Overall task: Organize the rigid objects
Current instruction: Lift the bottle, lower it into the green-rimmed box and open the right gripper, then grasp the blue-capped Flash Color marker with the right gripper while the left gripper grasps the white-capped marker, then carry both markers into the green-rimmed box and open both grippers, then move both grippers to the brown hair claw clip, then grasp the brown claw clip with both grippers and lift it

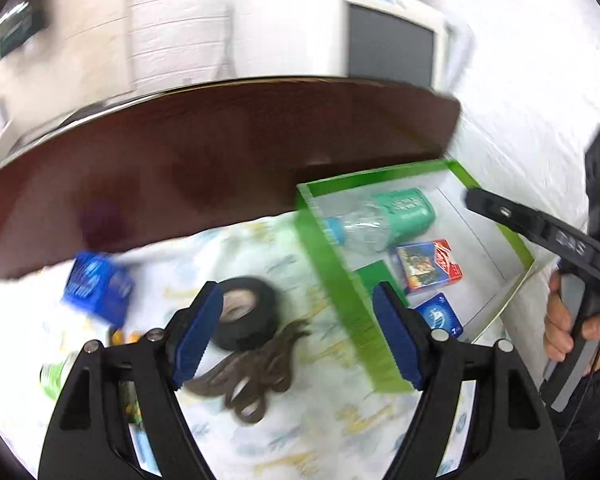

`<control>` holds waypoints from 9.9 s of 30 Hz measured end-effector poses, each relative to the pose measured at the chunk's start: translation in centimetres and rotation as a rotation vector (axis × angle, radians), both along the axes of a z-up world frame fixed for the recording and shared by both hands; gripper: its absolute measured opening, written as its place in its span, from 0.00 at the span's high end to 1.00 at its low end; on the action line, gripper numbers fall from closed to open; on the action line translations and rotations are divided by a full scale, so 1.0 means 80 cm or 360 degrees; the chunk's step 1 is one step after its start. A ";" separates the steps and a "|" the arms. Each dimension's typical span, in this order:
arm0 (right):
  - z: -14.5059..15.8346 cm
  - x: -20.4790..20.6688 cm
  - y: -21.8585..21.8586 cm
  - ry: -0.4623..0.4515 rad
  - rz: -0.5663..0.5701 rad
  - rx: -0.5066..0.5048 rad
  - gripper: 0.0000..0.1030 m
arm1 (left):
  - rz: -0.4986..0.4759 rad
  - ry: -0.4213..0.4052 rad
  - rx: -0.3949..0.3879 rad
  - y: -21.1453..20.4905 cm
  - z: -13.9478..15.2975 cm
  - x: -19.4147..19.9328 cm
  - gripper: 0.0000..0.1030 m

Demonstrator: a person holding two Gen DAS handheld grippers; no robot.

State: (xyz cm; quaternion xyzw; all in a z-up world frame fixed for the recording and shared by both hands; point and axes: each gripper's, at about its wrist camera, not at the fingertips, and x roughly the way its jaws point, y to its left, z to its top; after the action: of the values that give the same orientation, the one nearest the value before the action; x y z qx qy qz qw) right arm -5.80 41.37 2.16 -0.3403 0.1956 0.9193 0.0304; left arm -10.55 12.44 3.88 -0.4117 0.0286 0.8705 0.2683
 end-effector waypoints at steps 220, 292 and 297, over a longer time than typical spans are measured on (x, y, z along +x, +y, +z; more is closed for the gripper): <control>-0.079 0.023 -0.206 -0.0239 0.0121 -0.0247 0.25 | -0.0126 -0.0303 0.0200 -0.058 -0.128 -0.006 0.72; -0.108 0.085 -0.330 -0.0165 0.1129 0.0419 0.43 | -0.0264 -0.0384 0.0262 -0.183 -0.131 0.065 0.44; -0.119 0.067 -0.332 -0.0187 0.1092 0.0362 0.28 | -0.0233 -0.0403 0.0297 -0.185 -0.130 0.066 0.44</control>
State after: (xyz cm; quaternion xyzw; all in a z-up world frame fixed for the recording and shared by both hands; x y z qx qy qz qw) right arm -0.42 14.79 -7.40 -0.4329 -0.0354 0.8706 -0.2309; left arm -5.28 -2.36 -6.55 -0.4881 -0.0565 0.7887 0.3695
